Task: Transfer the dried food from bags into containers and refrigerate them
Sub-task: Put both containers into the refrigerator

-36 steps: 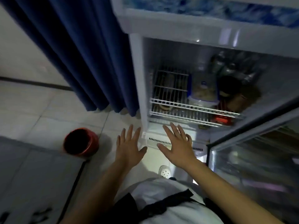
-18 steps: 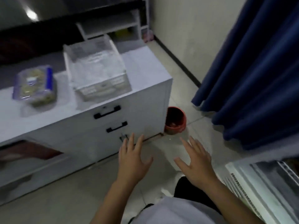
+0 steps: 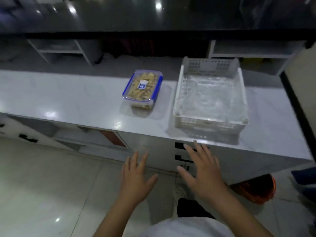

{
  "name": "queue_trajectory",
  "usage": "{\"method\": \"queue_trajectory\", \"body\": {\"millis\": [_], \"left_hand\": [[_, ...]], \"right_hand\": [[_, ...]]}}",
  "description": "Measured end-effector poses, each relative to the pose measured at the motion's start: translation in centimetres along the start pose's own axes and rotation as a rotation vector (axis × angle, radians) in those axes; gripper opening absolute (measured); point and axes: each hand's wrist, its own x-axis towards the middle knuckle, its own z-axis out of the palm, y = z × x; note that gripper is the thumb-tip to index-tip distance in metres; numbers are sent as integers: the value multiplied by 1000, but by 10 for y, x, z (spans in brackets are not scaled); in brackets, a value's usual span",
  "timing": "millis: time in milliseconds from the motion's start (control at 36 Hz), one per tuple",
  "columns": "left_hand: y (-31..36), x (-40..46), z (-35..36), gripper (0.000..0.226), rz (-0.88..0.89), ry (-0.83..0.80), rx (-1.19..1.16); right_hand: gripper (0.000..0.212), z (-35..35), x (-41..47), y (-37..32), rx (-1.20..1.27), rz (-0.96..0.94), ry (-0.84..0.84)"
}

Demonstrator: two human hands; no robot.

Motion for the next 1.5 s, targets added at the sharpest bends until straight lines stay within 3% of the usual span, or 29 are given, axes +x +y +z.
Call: {"method": "queue_trajectory", "body": {"millis": [222,472,583,806,917,972,1111,1250,1361,1417,1500], "left_hand": [[-4,74,-68,85,-51,152,-53],[-32,171,-128,84,-61,196,-218],[-46,235,-147,84,21,145,-254],[-46,342,-168,84,231,-101,-242],[-46,364,-178,71,281,-303,-549],[-50,371,-177,79,252,-413,-692],[-64,378,-177,80,242,-522,-837],[-83,379,-189,84,154,-663,-826],[-105,371,-196,75,143,-767,-772],[-115,366,-198,68,142,-825,-760],[-128,359,-197,75,160,-926,-738]], "right_hand": [[73,-8,109,-51,-96,-301,-34],[73,-24,219,-119,-137,-309,30],[69,-13,267,-135,-186,-204,108],[72,13,325,-139,-203,217,32],[70,19,329,-148,-38,265,140],[69,23,329,-154,39,279,177],[68,33,326,-165,317,338,325],[64,49,302,-175,775,499,488],[56,60,270,-181,1175,663,566],[41,68,250,-184,1317,729,520],[28,84,218,-185,1528,838,466]]}}
